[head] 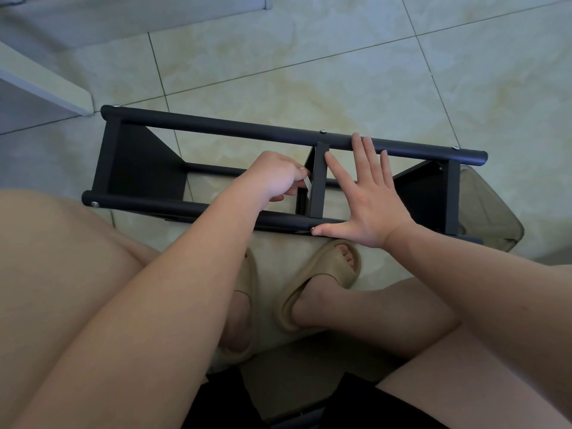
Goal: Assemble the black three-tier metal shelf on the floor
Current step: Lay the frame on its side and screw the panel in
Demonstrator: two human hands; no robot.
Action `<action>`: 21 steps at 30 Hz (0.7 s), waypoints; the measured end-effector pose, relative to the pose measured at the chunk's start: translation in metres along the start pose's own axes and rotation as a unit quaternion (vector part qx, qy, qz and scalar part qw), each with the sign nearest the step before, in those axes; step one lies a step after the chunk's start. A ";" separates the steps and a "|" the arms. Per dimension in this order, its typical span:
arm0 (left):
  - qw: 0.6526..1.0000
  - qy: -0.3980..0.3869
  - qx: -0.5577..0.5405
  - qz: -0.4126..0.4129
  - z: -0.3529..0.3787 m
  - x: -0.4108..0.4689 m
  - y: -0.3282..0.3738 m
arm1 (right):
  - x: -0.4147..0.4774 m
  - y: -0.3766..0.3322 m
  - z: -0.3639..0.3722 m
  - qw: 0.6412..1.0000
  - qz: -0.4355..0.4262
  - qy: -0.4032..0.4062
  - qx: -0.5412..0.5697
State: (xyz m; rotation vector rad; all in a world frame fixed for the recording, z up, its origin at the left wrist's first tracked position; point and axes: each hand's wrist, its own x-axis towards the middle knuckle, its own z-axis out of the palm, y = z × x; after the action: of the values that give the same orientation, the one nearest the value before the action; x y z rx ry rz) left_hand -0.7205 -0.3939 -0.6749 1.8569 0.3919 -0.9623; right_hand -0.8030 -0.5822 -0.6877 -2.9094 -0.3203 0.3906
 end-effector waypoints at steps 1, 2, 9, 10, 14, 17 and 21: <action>1.000 0.003 -0.001 0.002 0.000 0.000 0.000 | 0.000 0.000 0.000 1.000 0.001 0.000 0.001; 1.000 0.003 -0.001 0.003 -0.001 0.000 0.000 | 0.000 0.000 0.000 1.000 0.001 0.000 0.001; 1.000 -0.012 0.012 -0.008 0.003 -0.003 0.001 | 0.000 0.000 0.000 1.000 -0.001 0.002 0.005; 1.000 -0.012 0.012 -0.010 0.003 -0.004 0.001 | 0.000 0.000 0.000 1.000 0.000 0.003 0.006; 1.000 -0.011 0.014 -0.018 0.003 -0.004 0.003 | 0.000 0.001 0.001 1.000 -0.001 0.007 0.008; 0.999 -0.017 0.016 -0.024 0.004 -0.005 0.002 | 0.000 0.001 0.002 1.000 -0.002 0.008 0.007; 0.999 -0.027 0.034 -0.026 0.008 -0.008 0.003 | 0.000 0.002 0.002 1.000 -0.002 0.009 0.006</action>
State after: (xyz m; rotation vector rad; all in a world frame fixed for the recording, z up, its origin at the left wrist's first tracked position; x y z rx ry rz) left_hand -0.7274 -0.4015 -0.6690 1.8868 0.3809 -1.0702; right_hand -0.8031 -0.5834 -0.6903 -2.8975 -0.3203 0.3653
